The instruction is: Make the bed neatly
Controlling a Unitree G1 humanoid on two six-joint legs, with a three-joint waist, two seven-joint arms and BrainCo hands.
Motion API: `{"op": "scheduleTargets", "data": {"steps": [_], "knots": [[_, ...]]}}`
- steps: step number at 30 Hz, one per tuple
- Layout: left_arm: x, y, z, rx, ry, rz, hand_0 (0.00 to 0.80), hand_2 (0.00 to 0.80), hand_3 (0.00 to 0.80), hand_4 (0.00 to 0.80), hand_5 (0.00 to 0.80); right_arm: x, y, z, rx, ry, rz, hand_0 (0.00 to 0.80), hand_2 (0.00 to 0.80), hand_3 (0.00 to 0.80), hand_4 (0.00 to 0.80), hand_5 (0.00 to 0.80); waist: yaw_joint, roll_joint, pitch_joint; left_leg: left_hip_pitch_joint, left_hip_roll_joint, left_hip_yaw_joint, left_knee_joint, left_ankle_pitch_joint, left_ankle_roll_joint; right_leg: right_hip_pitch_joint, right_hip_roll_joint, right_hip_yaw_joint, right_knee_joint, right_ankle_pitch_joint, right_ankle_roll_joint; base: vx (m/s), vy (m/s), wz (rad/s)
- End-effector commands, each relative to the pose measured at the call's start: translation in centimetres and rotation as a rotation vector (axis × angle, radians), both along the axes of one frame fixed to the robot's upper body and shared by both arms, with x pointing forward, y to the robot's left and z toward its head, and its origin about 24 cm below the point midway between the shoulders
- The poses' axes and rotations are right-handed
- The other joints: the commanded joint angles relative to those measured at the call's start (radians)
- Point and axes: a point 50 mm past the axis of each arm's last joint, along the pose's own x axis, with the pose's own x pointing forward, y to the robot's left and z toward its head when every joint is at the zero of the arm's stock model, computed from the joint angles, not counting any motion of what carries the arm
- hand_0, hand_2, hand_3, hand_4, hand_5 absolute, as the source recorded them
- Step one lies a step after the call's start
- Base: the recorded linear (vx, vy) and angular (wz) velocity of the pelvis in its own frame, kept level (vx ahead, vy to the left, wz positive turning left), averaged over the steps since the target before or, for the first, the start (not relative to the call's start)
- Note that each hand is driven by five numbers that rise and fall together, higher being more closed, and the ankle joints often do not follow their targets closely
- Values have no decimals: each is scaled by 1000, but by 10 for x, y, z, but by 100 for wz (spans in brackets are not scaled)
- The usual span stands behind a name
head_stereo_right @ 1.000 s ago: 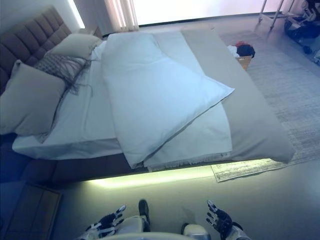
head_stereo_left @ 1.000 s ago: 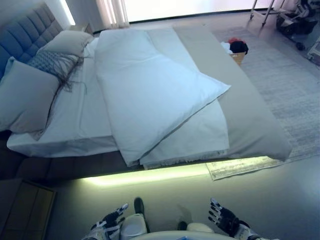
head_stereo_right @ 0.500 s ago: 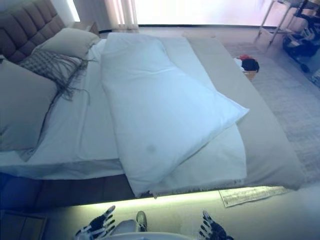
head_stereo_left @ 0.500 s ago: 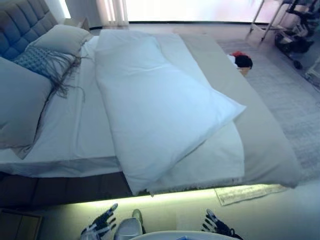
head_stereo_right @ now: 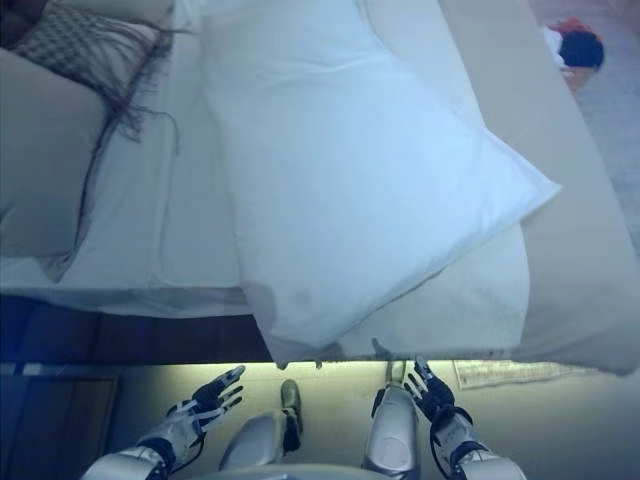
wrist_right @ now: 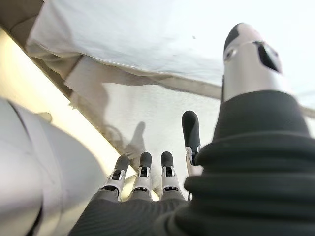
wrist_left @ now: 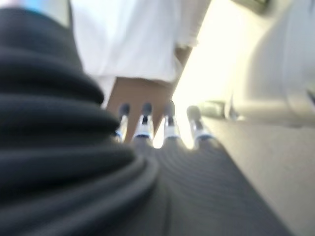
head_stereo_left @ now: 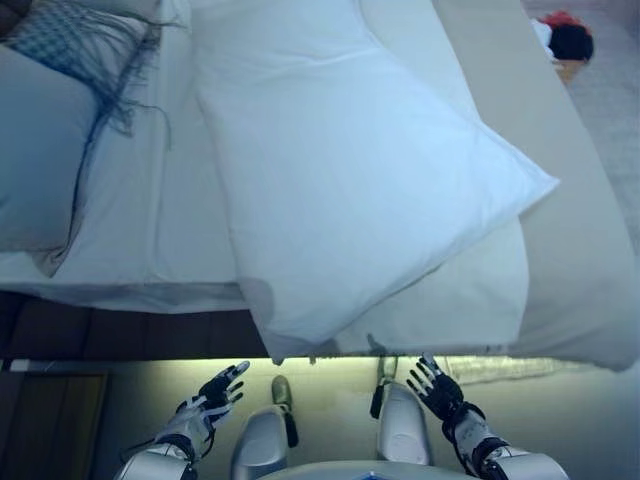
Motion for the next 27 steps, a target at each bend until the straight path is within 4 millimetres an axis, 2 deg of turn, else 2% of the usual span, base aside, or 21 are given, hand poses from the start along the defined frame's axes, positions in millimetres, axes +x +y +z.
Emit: {"op": "scheduleTargets", "data": {"steps": [1,6,8,14,15,18,20,26,27], "knots": [[7,1,3,5,-23,-4,0,0,0,0,0,30,-26,23,-84,-120,-109,0,0,0,0,0,22,-1,11,-87,21,-6,83,-19,39,35,-44,-10,-19,-1,57,93,-86,-13],[22,-1,9,-2,-51,-46,0,0,0,0,0,61,-44,47,-140,-173,-198,0,0,0,0,0,43,5,36,-121,17,-49,82,-5,10,24,-59,-53,-15,-8,56,15,-27,-9],[26,1,11,-4,-60,-43,0,0,0,0,0,75,-50,58,-172,-185,-226,0,0,0,0,0,50,9,48,-133,11,-67,86,-6,6,13,-66,-57,-2,-11,59,-1,-5,24],[53,4,26,-24,-137,-35,0,0,0,0,0,117,-60,97,-206,-232,-259,0,0,0,0,0,65,30,104,-230,-3,-104,161,-25,5,-81,-97,-46,87,-31,55,-67,15,17],[59,2,30,-27,-154,-44,0,0,0,0,0,128,-67,111,-221,-263,-267,0,0,0,0,0,69,37,122,-266,-3,-108,189,-32,4,-118,-111,-45,123,-37,53,-122,30,14],[66,-3,32,-39,-170,-42,0,0,0,0,0,141,-76,132,-238,-309,-271,0,0,0,0,0,75,48,143,-319,-10,-112,222,-40,5,-178,-128,-37,174,-48,52,-85,39,17],[72,-6,36,-67,-199,-18,0,0,0,0,0,155,-84,156,-243,-366,-269,0,0,0,0,0,80,62,169,-379,-13,-119,259,-49,4,-247,-140,-21,219,-54,51,-82,33,16],[81,-10,42,-158,-255,56,0,0,0,0,0,176,-99,203,-260,-482,-275,0,0,0,0,0,84,91,214,-496,-15,-128,318,-60,6,-385,-151,10,313,-69,46,-23,26,10],[82,-11,43,-170,-263,69,0,0,0,0,0,178,-100,208,-263,-495,-275,0,0,0,0,0,86,96,217,-500,-13,-134,333,-89,0,-394,-149,20,338,-98,55,56,20,3]]}}
